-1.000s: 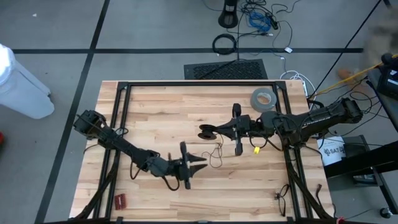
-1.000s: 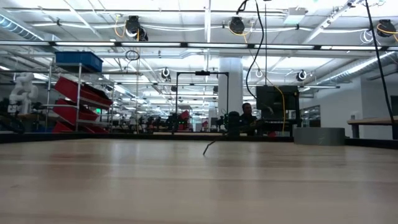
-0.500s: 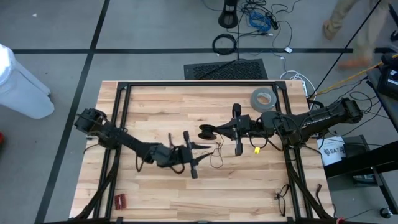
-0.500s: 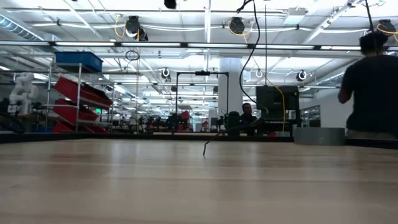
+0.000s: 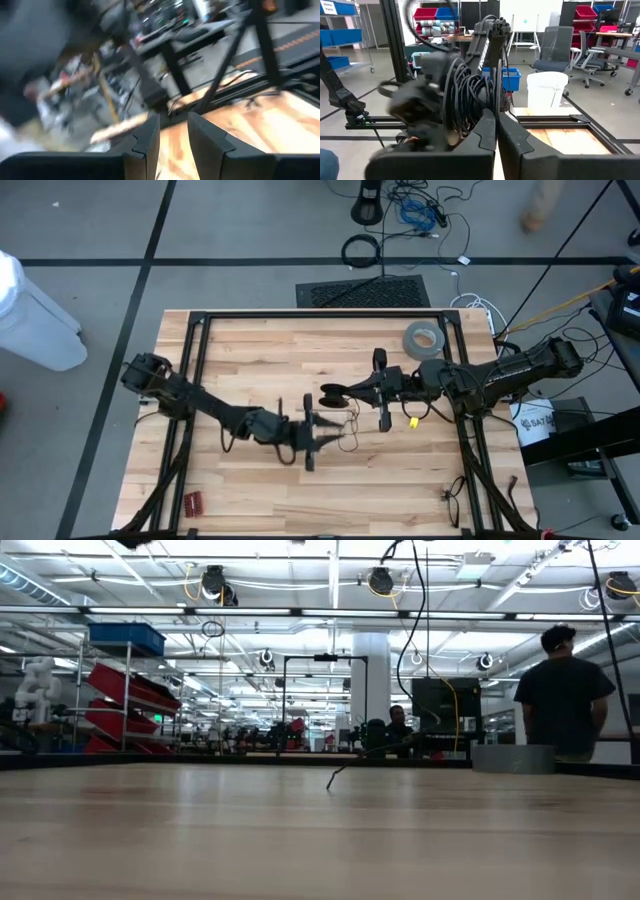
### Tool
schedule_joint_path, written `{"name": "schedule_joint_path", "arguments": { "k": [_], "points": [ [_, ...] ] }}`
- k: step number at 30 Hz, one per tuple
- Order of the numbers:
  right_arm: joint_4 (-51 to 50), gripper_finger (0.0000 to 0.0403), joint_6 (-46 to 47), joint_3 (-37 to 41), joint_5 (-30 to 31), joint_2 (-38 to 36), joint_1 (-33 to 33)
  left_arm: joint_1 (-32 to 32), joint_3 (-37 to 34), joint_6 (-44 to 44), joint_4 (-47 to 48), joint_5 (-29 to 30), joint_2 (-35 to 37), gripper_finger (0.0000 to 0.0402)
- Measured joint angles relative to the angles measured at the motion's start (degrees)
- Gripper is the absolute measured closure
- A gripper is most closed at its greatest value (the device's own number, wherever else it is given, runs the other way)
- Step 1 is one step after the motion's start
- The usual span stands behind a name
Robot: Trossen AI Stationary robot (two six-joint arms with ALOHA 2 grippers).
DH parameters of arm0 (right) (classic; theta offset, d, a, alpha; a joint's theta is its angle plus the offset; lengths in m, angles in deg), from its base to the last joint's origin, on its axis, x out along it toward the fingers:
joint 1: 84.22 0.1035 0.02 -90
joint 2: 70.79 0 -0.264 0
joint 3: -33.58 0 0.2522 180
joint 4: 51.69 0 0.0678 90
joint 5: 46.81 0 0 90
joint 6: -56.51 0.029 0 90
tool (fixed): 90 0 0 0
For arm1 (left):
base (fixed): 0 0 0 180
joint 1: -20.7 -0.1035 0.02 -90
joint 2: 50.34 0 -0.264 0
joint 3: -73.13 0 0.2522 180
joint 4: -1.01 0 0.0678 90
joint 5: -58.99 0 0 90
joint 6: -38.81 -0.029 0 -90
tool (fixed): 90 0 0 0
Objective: Coil cords
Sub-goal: Coil the black wire onto the spool
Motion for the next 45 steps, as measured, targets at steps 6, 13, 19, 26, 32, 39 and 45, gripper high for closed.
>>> {"name": "schedule_joint_path", "arguments": {
  "k": [6, 13, 19, 26, 32, 39, 45],
  "points": [
    [-0.2, 0.0403, 0.0, 0.0, 0.0, 0.0, 0.0, 1.4, 1.8, -11.7, 1.4, -1.3, 0.0, 0.0294],
    [-0.1, 0.0403, 0.0, 0.0, 0.0, 0.0, 0.0, -0.6, 1.9, -21.0, 4.9, -1.1, 0.0, 0.0294],
    [-0.1, 0.0403, 0.0, 0.0, 0.0, 0.0, 0.0, -0.8, 4.3, -29.9, 10.8, -0.2, 0.0, 0.0294],
    [0.1, 0.0403, -0.3, 0.0, 0.3, 0.0, 0.0, -0.3, 7.9, -38.1, 14.2, 1.5, 0.0, 0.0294],
    [0.0, 0.0403, -0.5, 0.0, 0.5, -0.1, -0.1, -0.3, 9.8, -38.3, 19.3, 1.6, -0.2, 0.0294],
    [0.2, 0.0403, -1.0, 0.0, 0.2, 0.1, -0.5, 0.2, 9.9, -32.2, 19.5, 2.5, -2.7, 0.0294],
    [0.4, 0.0403, -1.2, 0.0, 0.2, 0.1, -0.5, 1.4, 9.8, -31.2, 16.0, 8.6, -4.5, 0.0294]
  ]
}}
